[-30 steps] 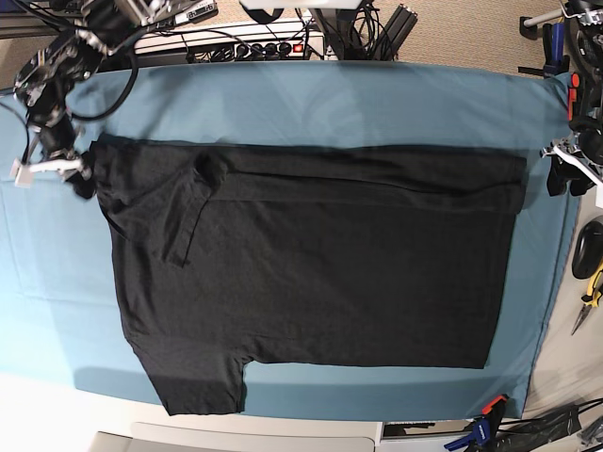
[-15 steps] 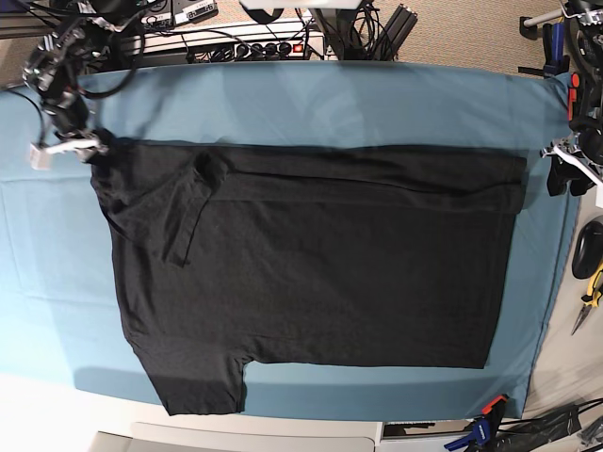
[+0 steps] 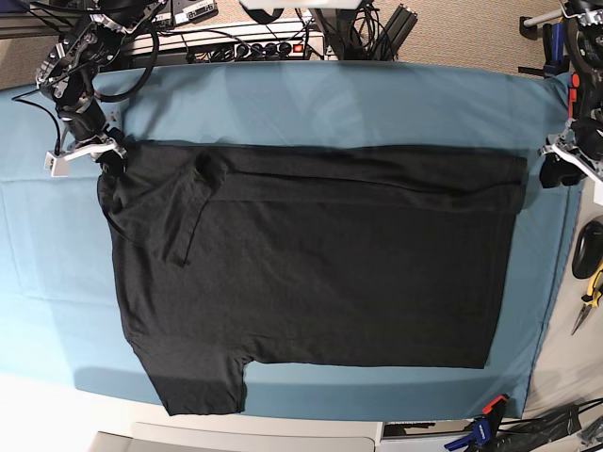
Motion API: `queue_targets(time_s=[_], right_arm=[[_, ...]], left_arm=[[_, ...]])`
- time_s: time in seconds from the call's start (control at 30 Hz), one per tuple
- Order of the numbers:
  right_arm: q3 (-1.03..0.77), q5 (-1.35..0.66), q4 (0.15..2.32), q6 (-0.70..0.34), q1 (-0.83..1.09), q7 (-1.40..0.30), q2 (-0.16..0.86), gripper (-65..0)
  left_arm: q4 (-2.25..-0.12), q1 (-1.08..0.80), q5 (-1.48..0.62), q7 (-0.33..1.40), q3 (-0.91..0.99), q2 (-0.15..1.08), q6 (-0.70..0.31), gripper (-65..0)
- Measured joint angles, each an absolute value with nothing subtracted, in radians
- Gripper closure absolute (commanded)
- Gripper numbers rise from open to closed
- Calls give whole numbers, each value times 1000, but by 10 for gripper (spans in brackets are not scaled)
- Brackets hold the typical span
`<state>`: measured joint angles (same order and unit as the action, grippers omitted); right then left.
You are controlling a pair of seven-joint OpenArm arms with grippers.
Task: Fold the T-shirt properly
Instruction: 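Grasp the folded edge corners again with both grippers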
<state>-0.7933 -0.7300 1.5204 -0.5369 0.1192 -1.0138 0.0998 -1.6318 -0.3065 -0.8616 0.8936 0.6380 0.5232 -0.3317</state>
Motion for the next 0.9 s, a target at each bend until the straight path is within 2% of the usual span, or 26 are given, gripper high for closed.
queue_targets(time_s=[0.13,0.47,0.9], right_arm=[[-793,-730,1520,-541,119,-1014,100,0],[-793,-730,1520,-542,120,-1014,100,0],[-793,-730,1520,-542,120,-1014,100,0]], left_arm=[[-1583,-309,-924,971,638,523,-332,-296],[-1430,-277,-1036,988,638,523,-357,-296],[-1423,-226,-1034,995,638,506,-358,-296]])
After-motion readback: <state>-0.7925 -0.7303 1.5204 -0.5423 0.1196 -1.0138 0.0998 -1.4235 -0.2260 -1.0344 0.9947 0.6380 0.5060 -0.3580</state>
